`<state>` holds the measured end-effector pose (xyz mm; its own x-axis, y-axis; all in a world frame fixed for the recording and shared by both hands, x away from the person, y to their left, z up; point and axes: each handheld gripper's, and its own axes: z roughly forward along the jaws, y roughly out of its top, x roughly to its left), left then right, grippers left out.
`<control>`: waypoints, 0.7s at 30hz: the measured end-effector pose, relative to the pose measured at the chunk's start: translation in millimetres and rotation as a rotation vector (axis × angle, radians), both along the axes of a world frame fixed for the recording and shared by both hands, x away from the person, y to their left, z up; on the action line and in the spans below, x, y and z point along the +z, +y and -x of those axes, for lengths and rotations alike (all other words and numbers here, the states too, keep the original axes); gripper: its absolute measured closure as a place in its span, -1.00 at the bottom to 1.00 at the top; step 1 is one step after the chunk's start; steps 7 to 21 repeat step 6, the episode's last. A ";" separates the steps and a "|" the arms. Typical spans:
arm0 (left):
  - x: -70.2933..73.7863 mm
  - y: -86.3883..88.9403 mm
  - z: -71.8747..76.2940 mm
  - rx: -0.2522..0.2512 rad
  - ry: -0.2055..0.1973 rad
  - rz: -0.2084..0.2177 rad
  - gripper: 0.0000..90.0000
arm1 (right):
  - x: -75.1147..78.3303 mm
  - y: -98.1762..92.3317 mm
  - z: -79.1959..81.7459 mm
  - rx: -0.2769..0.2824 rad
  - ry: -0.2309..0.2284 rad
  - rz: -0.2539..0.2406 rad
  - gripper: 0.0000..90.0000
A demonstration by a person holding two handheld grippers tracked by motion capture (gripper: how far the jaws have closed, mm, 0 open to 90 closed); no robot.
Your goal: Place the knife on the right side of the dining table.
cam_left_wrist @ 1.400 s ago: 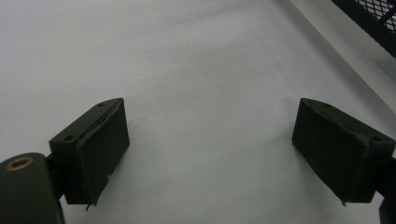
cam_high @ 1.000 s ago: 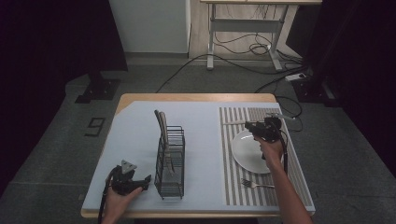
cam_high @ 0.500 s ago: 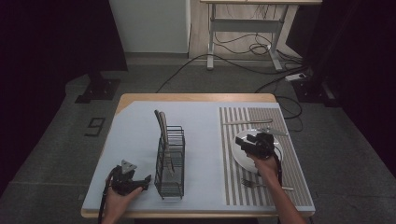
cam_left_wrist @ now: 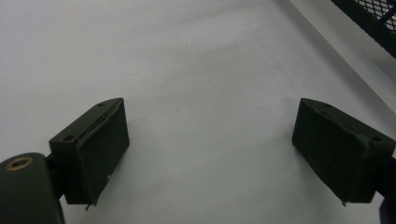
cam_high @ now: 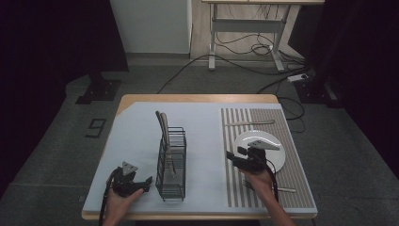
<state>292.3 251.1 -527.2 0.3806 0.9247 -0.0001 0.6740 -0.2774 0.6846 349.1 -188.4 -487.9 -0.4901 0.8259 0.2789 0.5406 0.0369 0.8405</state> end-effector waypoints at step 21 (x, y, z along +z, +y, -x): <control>0.0 0.0 0.1 0.000 -0.001 0.000 -0.77 | 1.9 -2.0 0.5 -0.008 -0.008 -0.007 -0.14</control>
